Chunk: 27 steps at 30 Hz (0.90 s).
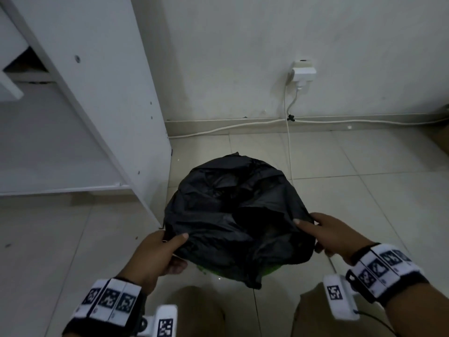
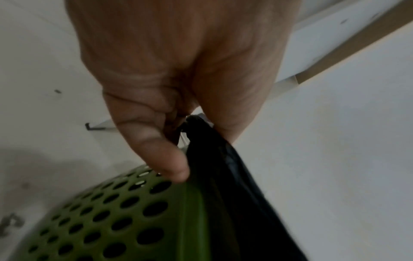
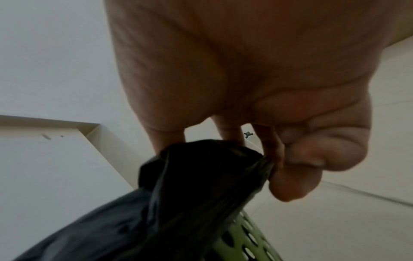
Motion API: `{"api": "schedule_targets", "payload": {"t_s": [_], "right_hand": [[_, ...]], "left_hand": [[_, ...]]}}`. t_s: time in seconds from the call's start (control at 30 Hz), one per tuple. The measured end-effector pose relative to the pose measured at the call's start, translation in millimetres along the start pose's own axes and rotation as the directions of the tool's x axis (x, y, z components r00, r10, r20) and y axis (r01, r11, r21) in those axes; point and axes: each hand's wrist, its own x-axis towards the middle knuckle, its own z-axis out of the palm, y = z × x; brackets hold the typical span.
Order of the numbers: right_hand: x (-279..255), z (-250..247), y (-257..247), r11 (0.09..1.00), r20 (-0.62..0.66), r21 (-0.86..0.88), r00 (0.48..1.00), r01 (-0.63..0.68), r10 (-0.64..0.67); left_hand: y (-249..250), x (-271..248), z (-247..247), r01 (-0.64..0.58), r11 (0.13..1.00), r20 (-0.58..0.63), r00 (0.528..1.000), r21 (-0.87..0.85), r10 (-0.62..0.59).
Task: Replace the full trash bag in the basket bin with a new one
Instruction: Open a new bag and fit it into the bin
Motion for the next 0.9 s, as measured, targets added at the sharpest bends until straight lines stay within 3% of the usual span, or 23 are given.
{"api": "schedule_targets", "payload": {"t_s": [0.07,0.17,0.3,0.43,0.57,0.63,0.7,0.77,0.83,0.87,0.9], "right_hand": [[-1,9,7,0.992,-0.058,0.126,0.998,0.016,-0.009],[1,22,9,0.931,-0.178,0.359,0.984,0.066,-0.002],[6,39,4,0.747,-0.202,0.659,0.977,0.089,0.062],[7,44,2,0.563,-0.142,0.826,0.977,0.028,0.160],[6,39,15,0.198,0.019,0.979,0.983,-0.055,0.183],[8,35,26,-0.001,0.064,0.998,0.996,-0.064,0.063],[5,32,31,-0.112,0.089,0.989,0.993,-0.098,-0.083],[3,31,32,-0.098,0.095,0.990,0.994,-0.099,-0.047],[5,32,35,-0.010,0.102,0.995,0.989,-0.102,0.110],[10,33,41,0.130,0.078,0.987,0.988,-0.095,0.132],[15,35,45,0.378,0.022,0.922,0.985,-0.087,0.172]], "left_hand": [[-1,-6,7,0.008,0.985,-0.003,1.000,-0.170,-0.008],[0,-1,15,-0.023,0.958,-0.114,0.993,-0.287,-0.011],[5,10,26,-0.083,0.917,-0.189,0.982,-0.390,0.009],[7,8,32,-0.049,0.836,-0.115,0.993,-0.547,-0.017],[-1,2,22,0.079,0.675,0.065,0.997,-0.734,-0.046],[-6,3,18,0.075,0.583,0.086,0.996,-0.809,-0.009],[-12,2,18,0.066,0.530,0.101,0.994,-0.845,0.037],[-17,3,23,0.075,0.552,0.106,0.994,-0.831,0.024],[-25,6,26,0.092,0.652,0.077,0.996,-0.753,-0.052],[-30,12,28,0.097,0.696,0.026,0.993,-0.712,-0.113],[-36,19,27,0.104,0.722,-0.020,0.987,-0.684,-0.161]]}}
